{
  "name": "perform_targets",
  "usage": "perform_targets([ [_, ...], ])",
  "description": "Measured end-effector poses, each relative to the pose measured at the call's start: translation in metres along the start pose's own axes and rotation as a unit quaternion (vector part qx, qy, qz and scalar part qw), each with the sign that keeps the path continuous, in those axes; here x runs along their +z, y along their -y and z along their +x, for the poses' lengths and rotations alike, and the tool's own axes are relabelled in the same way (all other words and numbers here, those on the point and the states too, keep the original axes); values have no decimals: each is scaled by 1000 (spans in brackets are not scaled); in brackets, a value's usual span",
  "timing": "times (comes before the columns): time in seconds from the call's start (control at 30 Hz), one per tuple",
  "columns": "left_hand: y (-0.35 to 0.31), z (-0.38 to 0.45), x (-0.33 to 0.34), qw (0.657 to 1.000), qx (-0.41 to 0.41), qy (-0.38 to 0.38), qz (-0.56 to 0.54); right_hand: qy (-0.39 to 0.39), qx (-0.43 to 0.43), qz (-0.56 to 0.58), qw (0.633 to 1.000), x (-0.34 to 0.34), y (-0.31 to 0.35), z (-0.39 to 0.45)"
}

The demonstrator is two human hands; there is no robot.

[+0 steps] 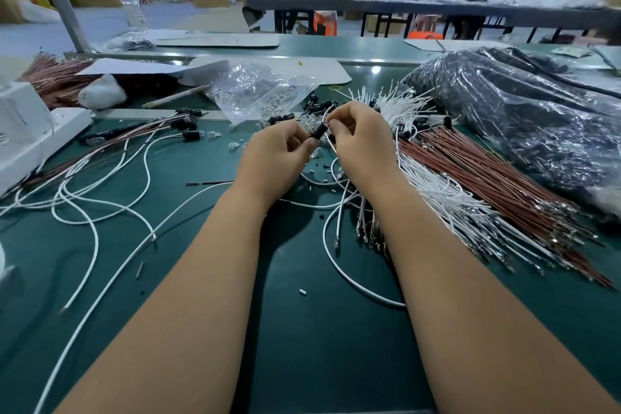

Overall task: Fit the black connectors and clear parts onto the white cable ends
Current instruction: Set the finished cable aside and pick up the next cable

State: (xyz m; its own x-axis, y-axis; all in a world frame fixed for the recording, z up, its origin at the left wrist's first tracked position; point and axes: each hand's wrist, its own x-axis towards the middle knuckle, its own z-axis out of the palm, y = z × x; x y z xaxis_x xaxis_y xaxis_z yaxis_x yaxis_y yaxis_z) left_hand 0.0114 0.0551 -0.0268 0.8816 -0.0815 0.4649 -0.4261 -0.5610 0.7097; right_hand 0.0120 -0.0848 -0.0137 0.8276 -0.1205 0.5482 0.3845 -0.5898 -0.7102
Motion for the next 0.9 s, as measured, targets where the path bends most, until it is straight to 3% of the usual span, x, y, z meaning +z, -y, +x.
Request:
perform_targets([
  [0.23,-4,-3,-1,1000,6,-6,-9,-27,-21,-38,999,-2,1,-1],
  [0.7,-1,0,-1,996,32,-80,31,2,-34,-16,999,-3,4,-3],
  [0.9,-2,2,1,997,47,-67,5,-11,-41,-10,999,-2,4,-2],
])
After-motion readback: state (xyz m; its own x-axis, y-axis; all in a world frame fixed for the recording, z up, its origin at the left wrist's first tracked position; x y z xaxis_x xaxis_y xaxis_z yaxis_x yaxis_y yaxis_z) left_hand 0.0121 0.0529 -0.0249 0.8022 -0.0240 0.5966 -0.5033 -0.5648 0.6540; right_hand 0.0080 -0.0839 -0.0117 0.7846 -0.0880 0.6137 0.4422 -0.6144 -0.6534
